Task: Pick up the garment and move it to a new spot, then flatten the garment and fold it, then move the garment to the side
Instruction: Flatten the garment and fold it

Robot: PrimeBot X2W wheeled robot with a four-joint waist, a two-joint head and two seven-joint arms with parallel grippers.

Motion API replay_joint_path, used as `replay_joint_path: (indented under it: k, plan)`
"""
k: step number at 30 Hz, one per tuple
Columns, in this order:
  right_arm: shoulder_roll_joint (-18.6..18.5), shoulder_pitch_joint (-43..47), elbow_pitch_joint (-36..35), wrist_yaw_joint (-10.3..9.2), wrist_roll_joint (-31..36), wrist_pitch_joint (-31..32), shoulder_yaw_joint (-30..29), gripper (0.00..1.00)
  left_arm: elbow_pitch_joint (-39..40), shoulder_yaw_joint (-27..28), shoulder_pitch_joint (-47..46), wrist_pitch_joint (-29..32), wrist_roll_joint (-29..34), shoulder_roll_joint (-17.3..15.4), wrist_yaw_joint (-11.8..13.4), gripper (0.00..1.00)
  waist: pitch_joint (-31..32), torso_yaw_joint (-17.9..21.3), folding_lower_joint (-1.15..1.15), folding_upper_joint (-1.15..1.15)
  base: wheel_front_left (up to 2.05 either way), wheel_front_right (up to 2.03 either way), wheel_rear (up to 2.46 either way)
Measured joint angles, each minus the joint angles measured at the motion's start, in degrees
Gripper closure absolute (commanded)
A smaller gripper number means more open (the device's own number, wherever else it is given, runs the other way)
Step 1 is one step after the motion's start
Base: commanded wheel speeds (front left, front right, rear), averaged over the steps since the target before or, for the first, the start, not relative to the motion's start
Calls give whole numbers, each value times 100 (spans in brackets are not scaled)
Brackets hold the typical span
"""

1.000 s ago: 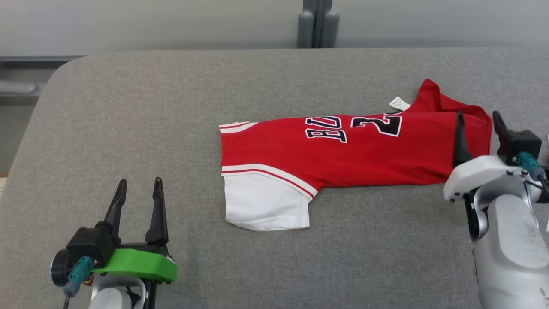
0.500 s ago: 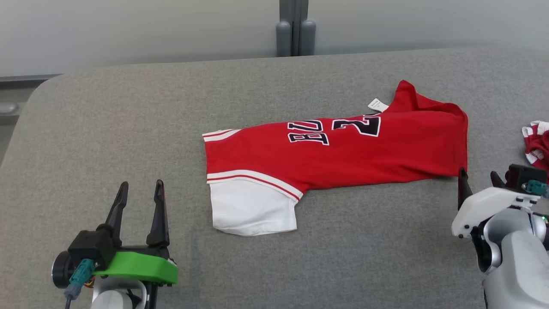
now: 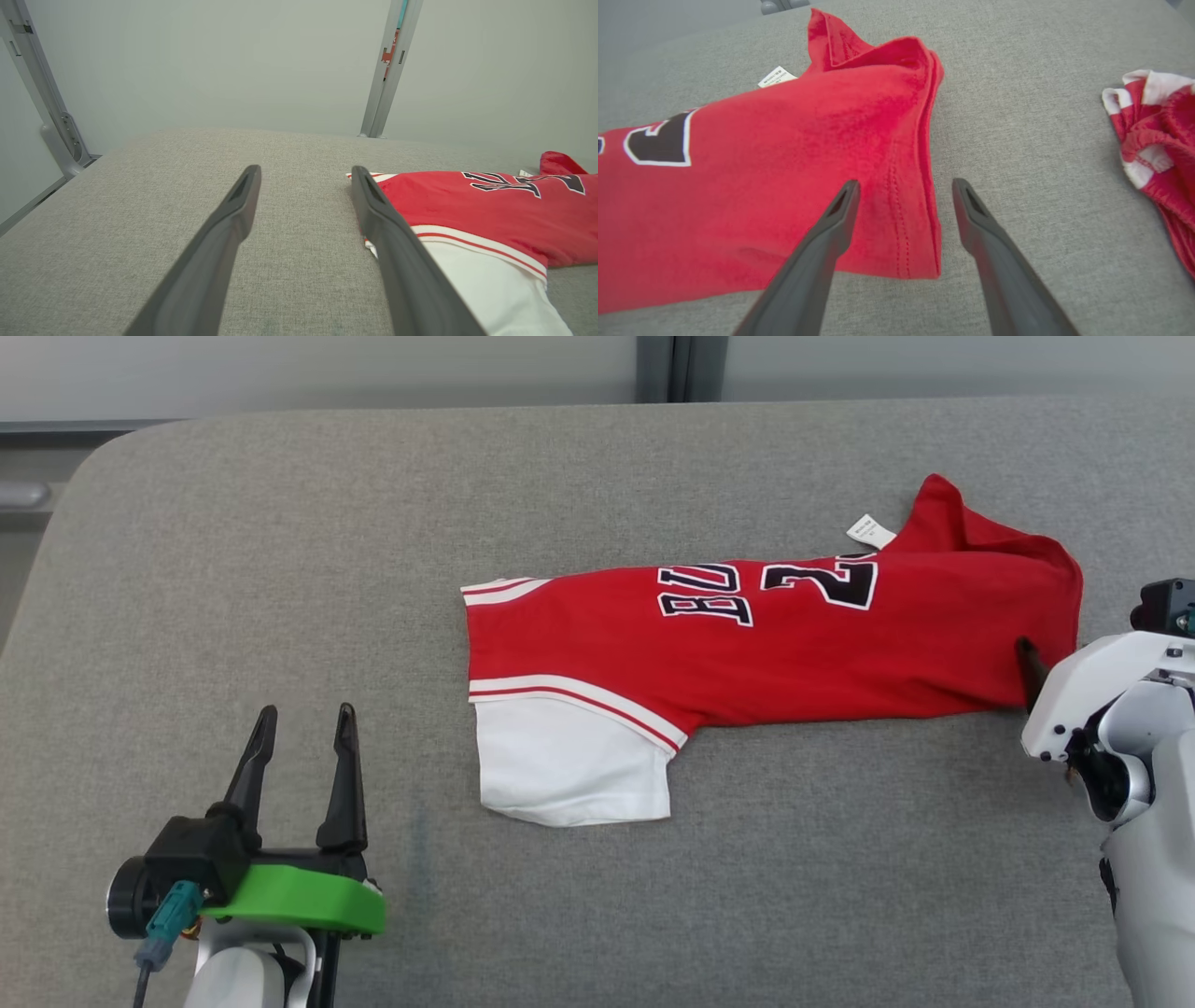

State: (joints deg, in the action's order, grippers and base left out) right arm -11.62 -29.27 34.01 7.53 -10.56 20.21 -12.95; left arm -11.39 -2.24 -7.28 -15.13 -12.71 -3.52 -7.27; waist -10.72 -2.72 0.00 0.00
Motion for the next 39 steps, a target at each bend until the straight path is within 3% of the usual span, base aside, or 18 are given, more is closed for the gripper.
replay_joint_path:
  k: [10, 13, 17, 23, 31, 35, 39]
  plan:
    - [-323, -92, 77, 0, -565, 83, 623, 1, -5, -9, -60, 0, 2, -53, -3, 0, -173, -18, 0, 0, 0, 0, 0]
    - [-421, -96, 54, -1, -600, -25, 810, 100, -15, -9, -77, 0, 15, -62, -3, 0, -172, 20, 0, 0, 0, 0, 0]
    - [-467, -83, -177, 0, -709, -246, 1001, 100, -43, -10, -85, 0, 15, -66, -3, 0, -107, 56, 0, 0, 0, 0, 0]
    - [-501, 403, -1412, -1, -839, -413, 1128, 100, -55, 32, -64, 0, 15, -73, -3, 0, 66, 116, 0, 0, 0, 0, 0]
    - [-90, 1669, -3749, 0, -809, 534, 790, 100, -2, 62, -11, 0, 14, -65, -3, 0, 115, 214, 0, 0, 0, 0, 0]
    - [46, 1896, -3882, -1, -753, 936, 427, 100, 24, 20, -31, 0, 14, -49, -3, 0, 17, 211, 0, 0, 0, 0, 0]
    - [19, 1627, -3251, -3, -586, 988, 196, 100, 62, -57, -144, 0, 14, -36, -3, 0, -148, 166, 0, 0, 0, 0, 0]
